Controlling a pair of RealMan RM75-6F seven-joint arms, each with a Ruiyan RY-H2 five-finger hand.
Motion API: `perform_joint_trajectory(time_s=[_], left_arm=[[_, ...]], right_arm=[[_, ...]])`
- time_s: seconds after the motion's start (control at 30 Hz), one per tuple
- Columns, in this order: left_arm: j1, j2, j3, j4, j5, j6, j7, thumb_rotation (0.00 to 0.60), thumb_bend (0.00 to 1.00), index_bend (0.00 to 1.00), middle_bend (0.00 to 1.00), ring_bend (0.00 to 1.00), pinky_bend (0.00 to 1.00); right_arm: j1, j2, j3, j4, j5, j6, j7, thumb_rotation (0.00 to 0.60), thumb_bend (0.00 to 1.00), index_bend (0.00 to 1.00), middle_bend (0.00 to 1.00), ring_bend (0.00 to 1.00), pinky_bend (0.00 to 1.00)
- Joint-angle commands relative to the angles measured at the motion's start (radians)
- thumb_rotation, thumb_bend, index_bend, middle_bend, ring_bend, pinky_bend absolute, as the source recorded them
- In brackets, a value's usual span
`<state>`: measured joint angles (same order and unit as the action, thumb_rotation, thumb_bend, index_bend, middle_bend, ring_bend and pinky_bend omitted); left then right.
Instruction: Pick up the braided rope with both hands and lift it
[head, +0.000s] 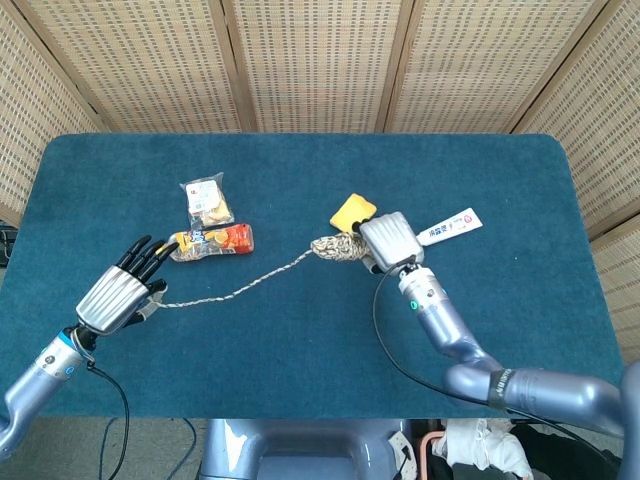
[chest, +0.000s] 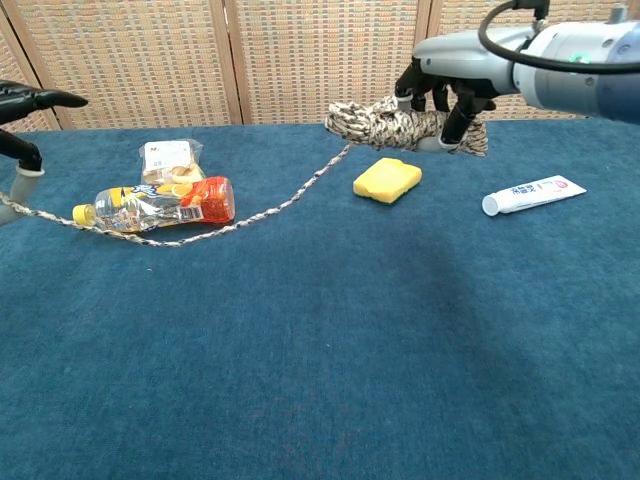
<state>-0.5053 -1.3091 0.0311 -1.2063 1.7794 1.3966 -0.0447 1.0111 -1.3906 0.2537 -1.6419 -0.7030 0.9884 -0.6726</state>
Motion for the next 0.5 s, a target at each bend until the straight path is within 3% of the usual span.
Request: perform_joint_trajectory(time_s=[0.03, 0.33, 0.5], left_arm=[[-0.029, 0.042, -0.018, -0.062, 0.016, 0.0, 0.025, 0.6, 0.73, 0.85, 0.0, 0.0, 0.0], [-0.077, 0.094, -0.054, -0.183, 0.02, -0.012, -0.013, 0.6, 0.75, 0.85, 0.0, 0.0, 0.0], [-0.12, 0.108, -0.102, -0.25, 0.012, -0.02, -0.028, 0.6, 0.76, 0.86, 0.0, 0.0, 0.0]], right_arm=[[0.083, -0.059, 0.061, -0.005, 0.181, 0.035, -0.097, 0.6, 0.86, 0.69, 0.75, 0.63, 0.8], [0.165, -0.126, 0.092, 0.056, 0.326, 0.07, -0.169, 0.6, 0.87, 0.69, 0.76, 0.64, 0.81], [0.201, -0.182, 0.097, 0.101, 0.359, 0.076, -0.184, 0.6, 0.87, 0.69, 0.76, 0.64, 0.81]])
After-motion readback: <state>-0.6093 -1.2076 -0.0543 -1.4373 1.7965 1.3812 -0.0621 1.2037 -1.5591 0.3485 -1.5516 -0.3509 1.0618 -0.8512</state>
